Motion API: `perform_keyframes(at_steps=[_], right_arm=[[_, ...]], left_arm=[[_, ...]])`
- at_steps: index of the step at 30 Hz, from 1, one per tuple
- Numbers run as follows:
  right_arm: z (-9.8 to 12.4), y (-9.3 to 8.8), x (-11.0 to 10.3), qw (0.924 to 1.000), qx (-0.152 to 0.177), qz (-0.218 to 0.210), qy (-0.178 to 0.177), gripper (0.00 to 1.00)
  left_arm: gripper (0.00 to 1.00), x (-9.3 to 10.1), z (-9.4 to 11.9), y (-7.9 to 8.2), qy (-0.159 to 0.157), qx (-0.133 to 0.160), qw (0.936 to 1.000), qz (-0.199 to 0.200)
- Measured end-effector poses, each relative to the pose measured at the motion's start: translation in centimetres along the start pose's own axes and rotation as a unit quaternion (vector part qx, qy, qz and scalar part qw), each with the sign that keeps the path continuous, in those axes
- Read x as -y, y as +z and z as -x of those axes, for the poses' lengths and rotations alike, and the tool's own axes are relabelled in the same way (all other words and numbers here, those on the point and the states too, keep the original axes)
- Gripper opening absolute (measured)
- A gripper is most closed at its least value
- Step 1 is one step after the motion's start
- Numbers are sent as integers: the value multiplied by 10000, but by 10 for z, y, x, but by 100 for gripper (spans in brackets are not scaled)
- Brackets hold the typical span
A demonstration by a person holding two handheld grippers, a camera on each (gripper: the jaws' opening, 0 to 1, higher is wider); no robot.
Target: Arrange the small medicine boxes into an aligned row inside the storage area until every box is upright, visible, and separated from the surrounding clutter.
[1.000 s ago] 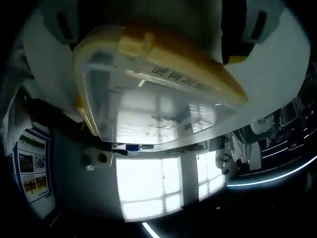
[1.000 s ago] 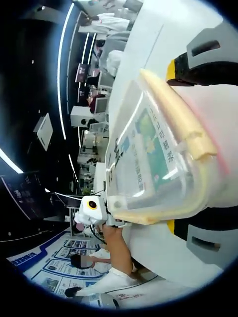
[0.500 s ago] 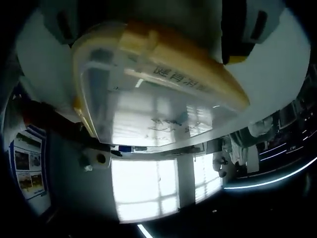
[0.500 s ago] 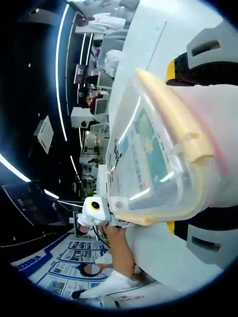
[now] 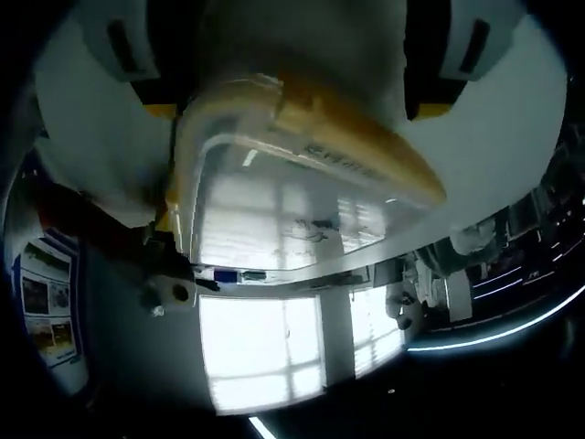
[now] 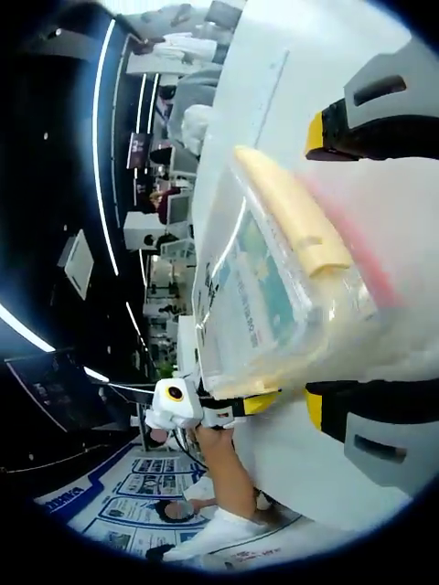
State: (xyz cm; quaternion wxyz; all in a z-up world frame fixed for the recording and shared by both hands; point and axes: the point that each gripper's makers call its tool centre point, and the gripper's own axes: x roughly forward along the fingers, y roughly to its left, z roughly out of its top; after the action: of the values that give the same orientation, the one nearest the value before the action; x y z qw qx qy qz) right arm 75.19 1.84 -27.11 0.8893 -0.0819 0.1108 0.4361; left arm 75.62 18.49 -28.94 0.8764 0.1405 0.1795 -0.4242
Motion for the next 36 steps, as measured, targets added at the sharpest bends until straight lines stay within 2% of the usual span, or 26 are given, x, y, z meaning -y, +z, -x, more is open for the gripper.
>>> perform_keyframes(at_steps=[3, 4, 8, 10, 15, 19, 24, 25, 30, 34, 36], right_arm=[[6, 22, -7, 9983, 533, -210, -103, 100], [7, 25, -8, 9980, 564, -237, -128, 100], [3, 30, -6, 9975, 554, -247, -376, 99], [2, 23, 1, 9976, 334, -172, -589, 95], [2, 19, 3, 9967, 336, -376, -635, 94], [5, 16, 3, 9970, 245, -322, -665, 93], [19, 20, -9, 9977, 285, -223, -579, 94], [23, 20, -19, 9978, 285, -210, -554, 95], [42, 27, -37, 9986, 313, -60, -415, 96], [59, 30, -57, 9989, 270, 46, -389, 97], [68, 35, -65, 9987, 352, -1, -368, 97]], left_arm=[[100, -1, 5, 5, 154, 153, 9996, 152], [100, -1, 6, 7, 185, 211, 9993, 228], [99, 3, 9, 7, 233, 262, 9987, 372], [99, 6, 16, 5, 266, 224, 9987, 371], [99, 12, 40, 7, 365, 294, 9984, 311], [99, 29, 66, 9, 395, 371, 9982, 247], [99, 52, 94, 8, 435, 429, 9980, 153], [99, 55, 100, 8, 451, 449, 9978, 166], [99, 70, 121, 7, 579, 523, 9967, 233], [99, 85, 132, 5, 561, 553, 9967, 175], [99, 93, 136, 3, 541, 525, 9970, 154]])
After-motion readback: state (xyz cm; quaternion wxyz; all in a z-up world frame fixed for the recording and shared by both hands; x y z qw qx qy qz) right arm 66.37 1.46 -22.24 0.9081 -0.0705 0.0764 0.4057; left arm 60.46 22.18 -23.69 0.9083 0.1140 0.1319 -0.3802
